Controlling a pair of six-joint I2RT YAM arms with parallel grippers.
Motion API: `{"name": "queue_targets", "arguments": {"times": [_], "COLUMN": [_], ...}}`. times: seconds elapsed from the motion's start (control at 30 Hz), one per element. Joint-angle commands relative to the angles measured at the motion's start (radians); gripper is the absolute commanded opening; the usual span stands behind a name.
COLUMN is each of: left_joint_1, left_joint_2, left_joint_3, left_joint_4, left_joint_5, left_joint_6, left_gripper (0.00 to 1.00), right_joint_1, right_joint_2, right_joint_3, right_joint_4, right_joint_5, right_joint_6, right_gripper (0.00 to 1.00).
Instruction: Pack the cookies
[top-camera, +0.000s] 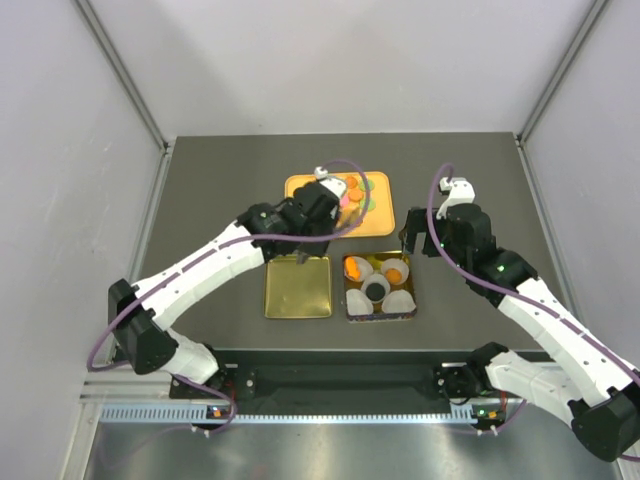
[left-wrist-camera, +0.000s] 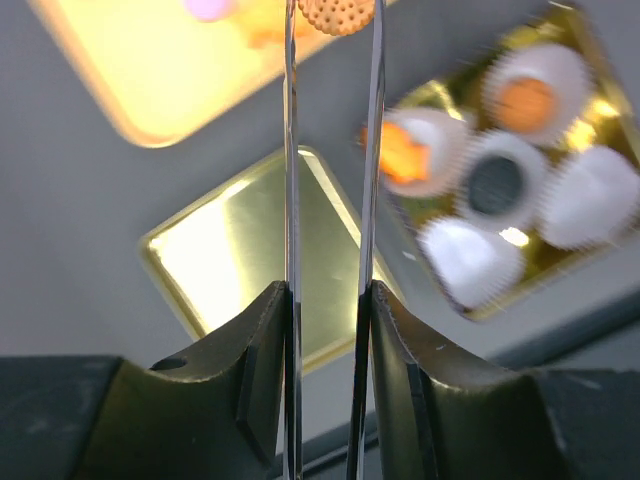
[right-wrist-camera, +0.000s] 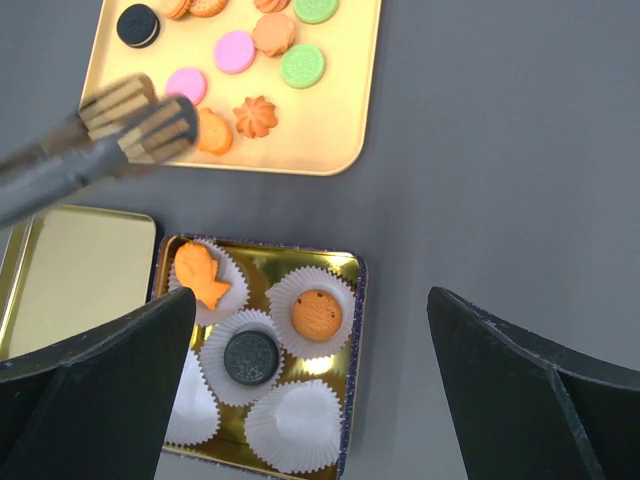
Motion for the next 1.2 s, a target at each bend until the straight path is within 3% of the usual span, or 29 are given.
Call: {"name": "queue_targets", "arguments": {"times": [0.0,0.43,1.17], "left_joint_1": [-0.102,-0.397,-0.489], "left_joint_2": [-0.037,-0.012,0.026], "left_joint_3": [0.050,0.030,-0.052], "left_joint_4": [-0.032,-0.043,0.004], "left_joint_5": [-0.003,0.008,0.046], "left_joint_6": [-0.038,-0.150,-0.202], "left_gripper": [0.24,0.24,0.24], "right_joint_1": [-0.015,-0.032,-0.038], "right_joint_2": [-0.011,-0.029,-0.024], "right_joint_3": [0.022,0.035,0.022], "right_joint_4": [0.031,0.007,0.006], "right_joint_5": [0.007,0.026,0.023], "right_joint_6": [-0.010,-0.023,-0.022], "right_gripper": [1.00,1.00,1.00]}}
